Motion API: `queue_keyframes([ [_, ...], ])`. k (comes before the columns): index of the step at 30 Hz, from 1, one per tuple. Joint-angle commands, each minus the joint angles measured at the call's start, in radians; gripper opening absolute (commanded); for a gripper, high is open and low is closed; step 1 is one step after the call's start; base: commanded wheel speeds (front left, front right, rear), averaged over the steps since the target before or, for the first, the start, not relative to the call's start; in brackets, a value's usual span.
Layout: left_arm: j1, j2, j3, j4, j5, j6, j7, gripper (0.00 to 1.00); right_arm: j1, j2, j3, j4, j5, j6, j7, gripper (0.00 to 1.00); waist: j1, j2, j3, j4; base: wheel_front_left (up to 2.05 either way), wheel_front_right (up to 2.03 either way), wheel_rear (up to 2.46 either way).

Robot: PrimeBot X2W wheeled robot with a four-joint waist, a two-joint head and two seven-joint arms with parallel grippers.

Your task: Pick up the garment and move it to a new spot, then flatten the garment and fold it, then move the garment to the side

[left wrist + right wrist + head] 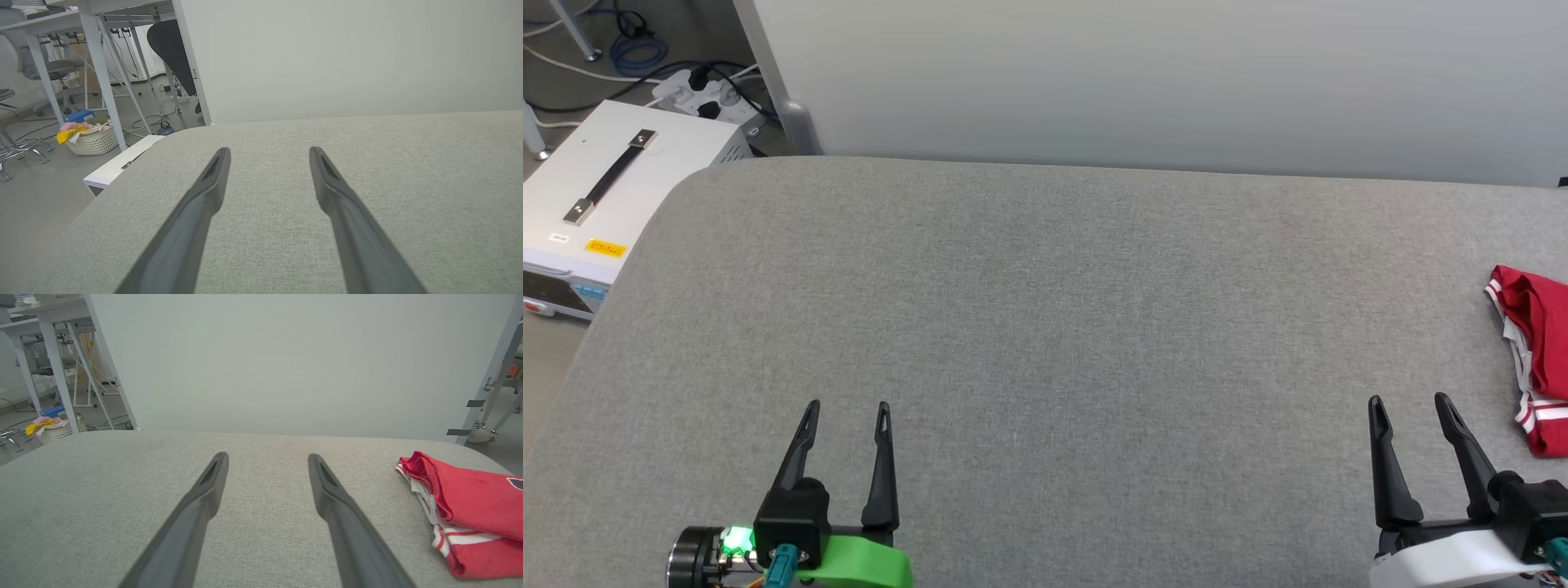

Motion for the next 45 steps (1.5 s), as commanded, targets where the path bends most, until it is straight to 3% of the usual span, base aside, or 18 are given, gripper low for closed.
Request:
queue_keyframes([
  [1, 0.017, -0.006, 0.003, 0.003, 0.008, -0.009, -0.006, 1.00, 0.013, 0.002, -0.003, -0.007, -0.004, -0.001, -0.005, 1.00, 0.0001, 0.0000, -0.005, -0.005, 0.00, 0.00, 0.00],
  [13, 0.024, -0.008, 0.005, 0.009, 0.010, -0.021, -0.006, 1.00, 0.024, 0.012, -0.004, -0.002, -0.004, -0.001, -0.005, 1.00, 0.0001, 0.0000, -0.011, -0.015, 0.00, 0.00, 0.00],
  [14, 0.009, -0.002, 0.001, 0.007, 0.003, -0.017, 0.001, 0.00, 0.012, 0.009, -0.004, -0.002, 0.000, 0.000, 0.000, 0.00, 0.0001, 0.0000, -0.011, -0.015, 0.00, 0.00, 0.00],
  [45, -0.012, -0.016, 0.025, -0.001, 0.012, -0.031, 0.058, 0.00, -0.018, 0.012, 0.007, 0.004, -0.032, 0.000, 0.058, 0.00, 0.0001, 0.0000, -0.016, -0.031, 0.00, 0.00, 0.00],
])
